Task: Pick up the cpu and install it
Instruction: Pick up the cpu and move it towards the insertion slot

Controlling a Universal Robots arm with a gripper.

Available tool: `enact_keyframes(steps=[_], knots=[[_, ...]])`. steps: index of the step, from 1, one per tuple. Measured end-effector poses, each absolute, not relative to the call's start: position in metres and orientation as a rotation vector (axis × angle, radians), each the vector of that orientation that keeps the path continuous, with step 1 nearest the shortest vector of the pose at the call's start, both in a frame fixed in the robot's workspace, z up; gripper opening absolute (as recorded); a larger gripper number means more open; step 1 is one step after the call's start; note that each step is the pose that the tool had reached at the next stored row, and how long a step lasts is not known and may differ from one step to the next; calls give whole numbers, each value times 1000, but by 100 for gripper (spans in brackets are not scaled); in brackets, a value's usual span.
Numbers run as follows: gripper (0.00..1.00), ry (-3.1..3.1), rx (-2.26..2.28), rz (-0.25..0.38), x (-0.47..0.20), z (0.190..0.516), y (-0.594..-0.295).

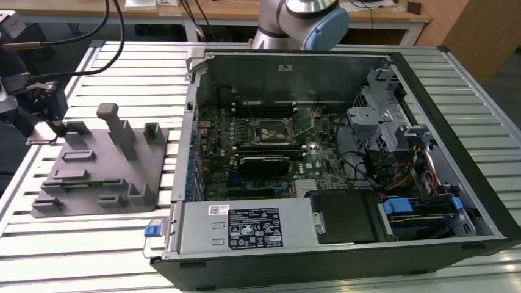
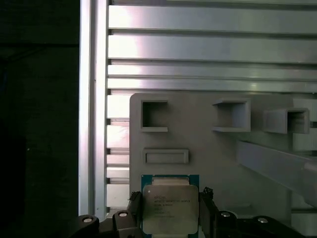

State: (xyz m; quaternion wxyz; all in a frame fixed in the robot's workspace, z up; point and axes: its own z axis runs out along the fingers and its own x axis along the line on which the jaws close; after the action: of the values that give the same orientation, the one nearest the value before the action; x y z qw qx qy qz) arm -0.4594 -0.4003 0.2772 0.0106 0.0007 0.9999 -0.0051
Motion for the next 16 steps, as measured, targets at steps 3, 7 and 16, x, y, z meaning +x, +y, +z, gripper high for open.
enact_keyframes(steps=[3,7,16], knots=[[54,3120,2,-16,-459,281,-400],[54,3120,2,-16,-459,287,-400],[54,3120,2,-16,-459,300,-399]])
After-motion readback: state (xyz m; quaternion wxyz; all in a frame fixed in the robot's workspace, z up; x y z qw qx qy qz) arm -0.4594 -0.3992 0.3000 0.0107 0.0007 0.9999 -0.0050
